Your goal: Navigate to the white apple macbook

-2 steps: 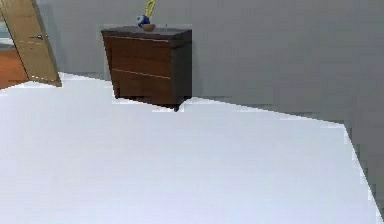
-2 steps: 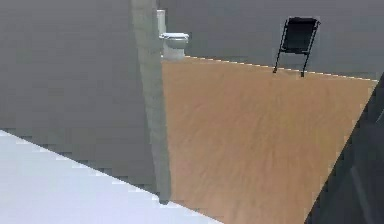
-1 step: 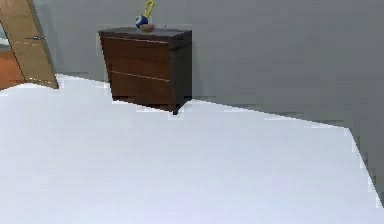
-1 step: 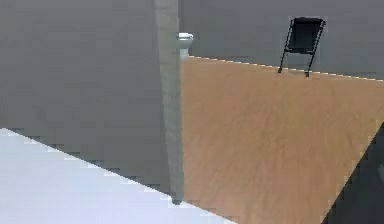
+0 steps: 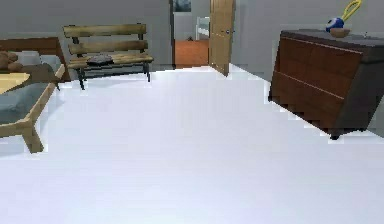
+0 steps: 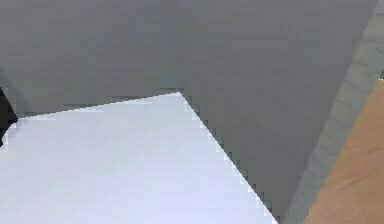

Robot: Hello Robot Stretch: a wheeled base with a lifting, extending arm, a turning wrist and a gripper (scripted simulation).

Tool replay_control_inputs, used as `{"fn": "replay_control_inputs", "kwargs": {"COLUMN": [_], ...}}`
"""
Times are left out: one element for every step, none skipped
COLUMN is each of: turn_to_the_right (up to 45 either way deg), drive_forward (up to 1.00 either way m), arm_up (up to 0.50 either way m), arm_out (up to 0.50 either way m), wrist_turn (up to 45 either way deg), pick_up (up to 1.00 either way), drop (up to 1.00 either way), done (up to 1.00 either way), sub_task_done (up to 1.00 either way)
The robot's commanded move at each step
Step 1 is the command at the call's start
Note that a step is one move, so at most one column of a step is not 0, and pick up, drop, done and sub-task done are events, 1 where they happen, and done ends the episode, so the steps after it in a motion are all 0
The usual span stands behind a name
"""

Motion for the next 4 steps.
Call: {"fn": "replay_control_inputs", "kwargs": {"turn_to_the_right": [-21.0,-3.0,0.0,0.0], "drive_forward": [0.00,0.00,1.00,1.00], "arm_up": [0.00,0.00,0.00,0.00], "arm_out": [0.00,0.00,0.00,0.00], "wrist_turn": [0.0,0.0,0.0,0.0], "pick_up": [0.00,0.00,0.00,0.00], "drop": [0.00,0.00,0.00,0.00], "done": [0.00,0.00,0.00,0.00], "sub_task_done": [0.00,0.00,0.00,0.00]}}
